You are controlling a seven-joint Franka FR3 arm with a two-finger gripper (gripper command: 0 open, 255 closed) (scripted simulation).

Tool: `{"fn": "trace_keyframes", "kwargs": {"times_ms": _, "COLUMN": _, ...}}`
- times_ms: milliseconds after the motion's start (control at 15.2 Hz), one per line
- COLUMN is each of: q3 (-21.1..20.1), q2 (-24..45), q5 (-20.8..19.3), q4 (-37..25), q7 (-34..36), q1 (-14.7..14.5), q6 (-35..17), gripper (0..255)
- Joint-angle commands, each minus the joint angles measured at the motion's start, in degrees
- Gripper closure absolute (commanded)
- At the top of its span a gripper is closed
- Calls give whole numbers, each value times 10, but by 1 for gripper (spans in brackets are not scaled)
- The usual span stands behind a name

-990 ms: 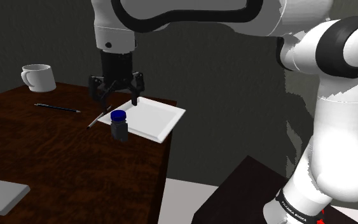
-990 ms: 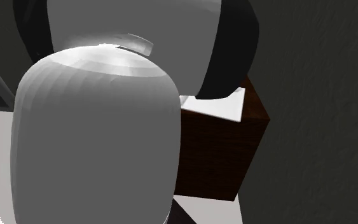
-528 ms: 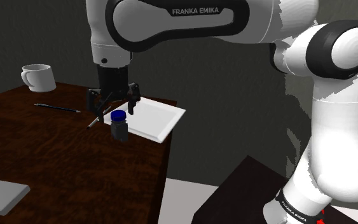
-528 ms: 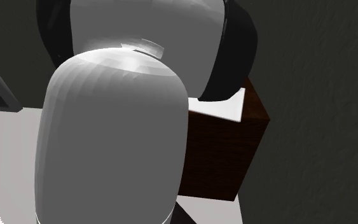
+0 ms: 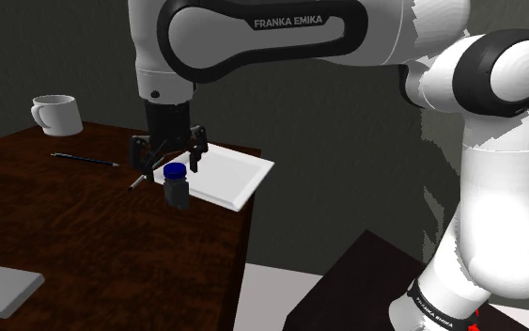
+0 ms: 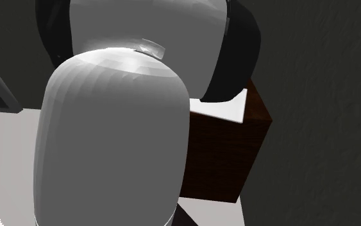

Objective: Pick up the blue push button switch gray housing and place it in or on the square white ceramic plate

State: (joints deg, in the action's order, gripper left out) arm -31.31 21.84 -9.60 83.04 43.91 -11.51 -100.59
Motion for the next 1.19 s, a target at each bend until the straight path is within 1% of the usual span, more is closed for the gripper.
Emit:
{"fn": "trace_keyframes", "kwargs": {"times_ms": 0, "q3": 0, "q2": 0, "q5": 0, "q4": 0, "q7": 0, "q1": 0, "q6": 0, "gripper": 255}}
{"fn": "trace_keyframes", "kwargs": {"times_ms": 594, "q3": 0, "q2": 0, "q5": 0, "q4": 0, "q7": 0, "q1": 0, "q6": 0, "gripper": 255}}
{"fn": "trace_keyframes", "kwargs": {"times_ms": 1122, "q3": -2, "q2": 4, "q5": -1, "q4": -68, "q7": -1, "q1": -9, "q6": 64, "gripper": 255}}
